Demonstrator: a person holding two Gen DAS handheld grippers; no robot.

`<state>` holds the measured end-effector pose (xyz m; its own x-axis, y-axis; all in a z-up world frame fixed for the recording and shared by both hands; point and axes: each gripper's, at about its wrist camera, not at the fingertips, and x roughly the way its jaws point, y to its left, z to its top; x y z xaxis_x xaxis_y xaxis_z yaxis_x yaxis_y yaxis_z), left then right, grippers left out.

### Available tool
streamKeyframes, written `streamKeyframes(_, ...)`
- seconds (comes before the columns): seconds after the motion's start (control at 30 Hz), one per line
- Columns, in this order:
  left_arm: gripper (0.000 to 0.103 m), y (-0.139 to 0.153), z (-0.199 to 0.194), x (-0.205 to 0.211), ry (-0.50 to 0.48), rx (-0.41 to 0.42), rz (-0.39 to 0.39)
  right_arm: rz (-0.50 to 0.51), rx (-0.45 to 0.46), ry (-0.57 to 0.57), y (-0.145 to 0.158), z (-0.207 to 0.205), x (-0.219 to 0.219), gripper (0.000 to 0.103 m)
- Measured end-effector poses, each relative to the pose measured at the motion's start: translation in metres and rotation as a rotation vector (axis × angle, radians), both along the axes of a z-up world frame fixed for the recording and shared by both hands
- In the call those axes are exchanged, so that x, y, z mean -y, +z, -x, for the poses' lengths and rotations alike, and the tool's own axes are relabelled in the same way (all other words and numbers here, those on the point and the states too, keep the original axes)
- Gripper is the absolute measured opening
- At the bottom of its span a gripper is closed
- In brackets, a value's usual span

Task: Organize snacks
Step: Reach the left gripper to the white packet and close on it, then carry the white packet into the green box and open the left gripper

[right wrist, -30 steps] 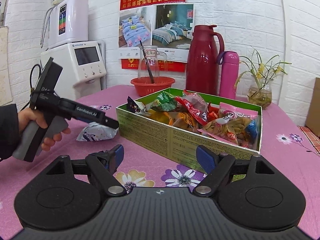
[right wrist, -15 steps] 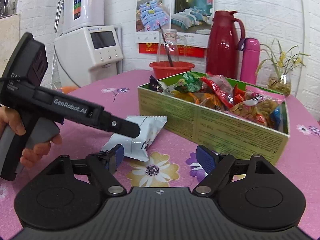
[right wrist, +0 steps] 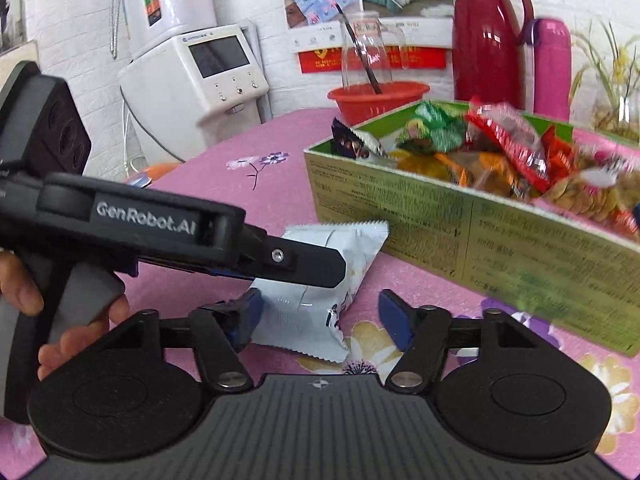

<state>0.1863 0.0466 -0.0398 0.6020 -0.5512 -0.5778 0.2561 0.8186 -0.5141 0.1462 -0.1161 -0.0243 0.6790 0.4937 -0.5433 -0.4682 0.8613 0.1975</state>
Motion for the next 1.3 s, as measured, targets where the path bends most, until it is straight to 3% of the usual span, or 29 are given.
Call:
streamKeyframes(0.03,0.000,-0.002,-0.001,-0.001,0.000,-0.006,0.006,-0.010,-0.019,0.002,-0.002,-0.001,0.000,0.081)
streamKeyframes(0.13,0.000,-0.004,0.004,-0.001,0.001,0.005,0.001,-0.001,-0.013,-0.002,-0.005,0.006,0.000,0.063)
streamKeyframes(0.2,0.000,-0.003,0.009,0.002,-0.005,0.007,0.003,0.010,-0.003,-0.011,-0.004,0.011,0.000,0.058)
streamKeyframes(0.37,0.000,0.009,0.024,0.011,-0.017,0.033,0.001,0.045,0.051,-0.029,0.002,0.030,0.003,0.055)
streamKeyframes(0.7,0.000,0.074,0.038,0.043,-0.064,0.226,0.004,0.023,0.243,-0.099,0.048,0.048,0.027,0.055)
streamKeyframes(1.03,0.000,0.111,-0.001,0.087,-0.120,0.323,-0.006,-0.005,0.366,-0.196,0.074,0.025,0.063,0.055)
streamKeyframes(1.3,0.000,0.112,-0.043,0.104,-0.129,0.346,-0.036,-0.039,0.373,-0.243,0.075,-0.011,0.080,0.055)
